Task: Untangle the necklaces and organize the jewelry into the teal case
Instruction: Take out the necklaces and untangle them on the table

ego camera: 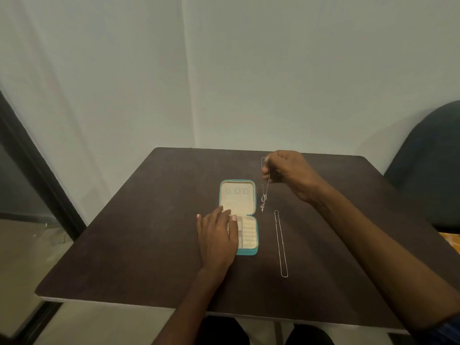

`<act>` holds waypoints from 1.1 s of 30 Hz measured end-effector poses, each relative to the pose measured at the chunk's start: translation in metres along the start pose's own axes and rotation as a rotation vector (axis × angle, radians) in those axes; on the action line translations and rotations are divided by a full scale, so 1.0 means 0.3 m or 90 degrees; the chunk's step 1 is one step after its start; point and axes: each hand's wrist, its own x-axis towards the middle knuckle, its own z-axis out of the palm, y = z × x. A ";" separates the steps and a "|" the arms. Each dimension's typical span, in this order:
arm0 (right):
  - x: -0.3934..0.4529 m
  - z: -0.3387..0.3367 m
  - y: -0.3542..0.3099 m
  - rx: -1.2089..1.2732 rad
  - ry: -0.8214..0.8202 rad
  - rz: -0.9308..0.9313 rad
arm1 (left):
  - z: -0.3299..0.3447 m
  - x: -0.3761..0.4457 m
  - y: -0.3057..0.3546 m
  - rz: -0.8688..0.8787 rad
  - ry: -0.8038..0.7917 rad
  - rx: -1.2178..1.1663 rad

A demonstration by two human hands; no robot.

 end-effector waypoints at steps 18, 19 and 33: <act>-0.086 -0.043 -0.049 0.071 -0.055 0.014 | -0.027 0.010 0.082 0.078 0.066 -0.079; -0.090 -0.042 -0.050 0.072 -0.058 0.013 | -0.031 0.010 0.094 0.082 0.066 -0.088; -0.159 -0.072 -0.075 0.156 -0.060 0.045 | -0.100 0.006 0.309 -0.063 -0.249 -0.627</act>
